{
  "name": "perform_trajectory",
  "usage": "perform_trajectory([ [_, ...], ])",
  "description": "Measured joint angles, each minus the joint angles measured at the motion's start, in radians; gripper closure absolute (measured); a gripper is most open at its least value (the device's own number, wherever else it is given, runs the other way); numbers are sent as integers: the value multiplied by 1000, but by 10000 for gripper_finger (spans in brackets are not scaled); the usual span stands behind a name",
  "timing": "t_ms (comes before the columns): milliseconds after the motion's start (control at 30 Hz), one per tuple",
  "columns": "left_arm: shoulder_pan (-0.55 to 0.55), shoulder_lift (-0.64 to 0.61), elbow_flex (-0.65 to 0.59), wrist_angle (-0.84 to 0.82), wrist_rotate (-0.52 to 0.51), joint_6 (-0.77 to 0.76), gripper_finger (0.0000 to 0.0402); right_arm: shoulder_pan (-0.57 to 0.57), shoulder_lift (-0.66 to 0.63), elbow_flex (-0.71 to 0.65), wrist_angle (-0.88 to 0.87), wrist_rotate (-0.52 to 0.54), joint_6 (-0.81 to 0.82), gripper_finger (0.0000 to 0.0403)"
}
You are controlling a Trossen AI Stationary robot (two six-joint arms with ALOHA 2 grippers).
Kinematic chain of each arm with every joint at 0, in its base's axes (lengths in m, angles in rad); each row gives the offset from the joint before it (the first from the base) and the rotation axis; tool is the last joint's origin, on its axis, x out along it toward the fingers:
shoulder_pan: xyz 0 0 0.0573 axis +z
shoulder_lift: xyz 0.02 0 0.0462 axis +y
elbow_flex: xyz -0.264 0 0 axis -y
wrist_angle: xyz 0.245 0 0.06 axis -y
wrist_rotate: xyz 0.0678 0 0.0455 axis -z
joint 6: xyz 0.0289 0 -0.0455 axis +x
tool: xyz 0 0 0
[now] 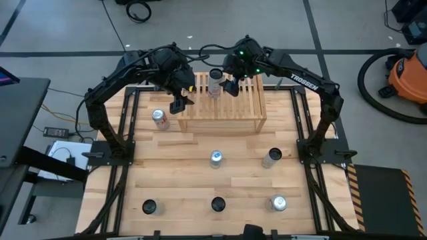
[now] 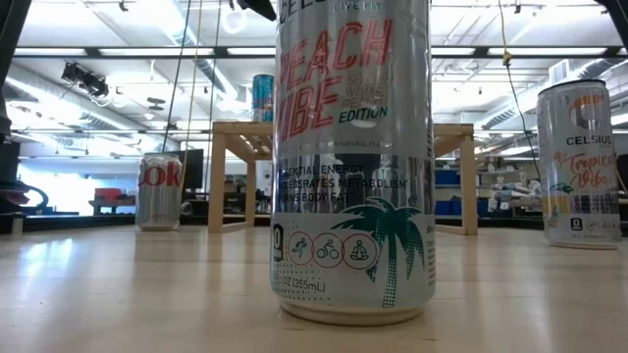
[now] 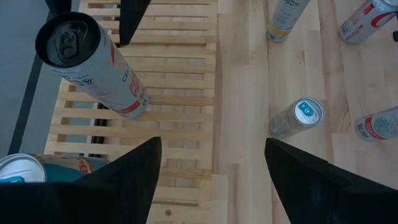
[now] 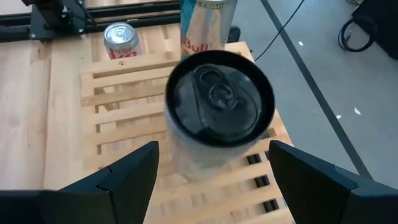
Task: Place canned beverage on shelf
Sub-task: Put the top white and pink soda can on the shelf
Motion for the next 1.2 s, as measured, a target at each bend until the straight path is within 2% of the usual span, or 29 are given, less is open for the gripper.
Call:
perform_trajectory([
  [767, 0, 0, 0, -3, 0, 0, 113, 0, 50, -18, 142, -11, 11, 90],
  [1200, 0, 0, 0, -3, 0, 0, 113, 0, 50, -19, 162, -14, 6, 110],
])
